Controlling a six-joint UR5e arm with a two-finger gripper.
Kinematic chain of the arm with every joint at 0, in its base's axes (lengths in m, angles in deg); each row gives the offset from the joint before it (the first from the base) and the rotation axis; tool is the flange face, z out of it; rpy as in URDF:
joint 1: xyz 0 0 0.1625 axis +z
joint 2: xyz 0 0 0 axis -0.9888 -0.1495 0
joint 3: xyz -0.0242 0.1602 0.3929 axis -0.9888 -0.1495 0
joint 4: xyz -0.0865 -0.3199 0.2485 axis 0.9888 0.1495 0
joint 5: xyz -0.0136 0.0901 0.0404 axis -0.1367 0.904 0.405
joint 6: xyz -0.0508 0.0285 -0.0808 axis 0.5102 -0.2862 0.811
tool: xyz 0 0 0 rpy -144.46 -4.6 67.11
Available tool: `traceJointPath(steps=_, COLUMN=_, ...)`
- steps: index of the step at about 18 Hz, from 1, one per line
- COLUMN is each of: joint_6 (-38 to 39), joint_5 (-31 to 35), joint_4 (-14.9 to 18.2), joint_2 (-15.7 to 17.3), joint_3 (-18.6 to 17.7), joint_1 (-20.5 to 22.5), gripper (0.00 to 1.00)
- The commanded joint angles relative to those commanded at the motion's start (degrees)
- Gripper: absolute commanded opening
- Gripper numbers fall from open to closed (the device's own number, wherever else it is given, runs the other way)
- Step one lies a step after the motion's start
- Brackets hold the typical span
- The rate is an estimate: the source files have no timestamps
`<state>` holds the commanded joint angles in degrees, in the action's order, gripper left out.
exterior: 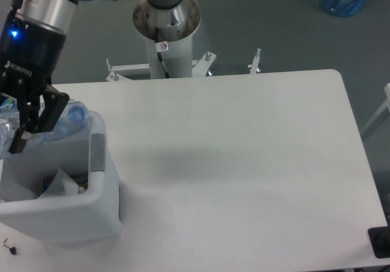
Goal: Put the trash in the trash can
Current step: 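Lower the bottle into the bin and open the gripper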
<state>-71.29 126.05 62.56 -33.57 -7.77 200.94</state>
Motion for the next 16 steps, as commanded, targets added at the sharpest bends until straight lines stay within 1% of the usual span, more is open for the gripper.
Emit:
traceJointPath(steps=4, joint_6=0.44, joint_5=0.00, joint_4=0.09, joint_2=-0.53, joint_3=0.18, joint_1=-0.27, gripper=0.60)
traceJointPath(steps=8, joint_6=0.53, joint_5=0.00, joint_4=0.00, joint_2=-2.20, joint_3=0.44, joint_1=-0.71, gripper=0.60)
traceJointPath(steps=11, joint_6=0.53, joint_5=0.09, joint_4=0.00, joint_2=-2.55, joint_3=-0.08, joint_1=-0.71, gripper=0.60)
traceJointPath(steps=16, joint_6=0.53, joint_5=0.26, joint_4=0.09, joint_2=-4.39, joint_3=-0.44, joint_1=-1.23, gripper=0.60)
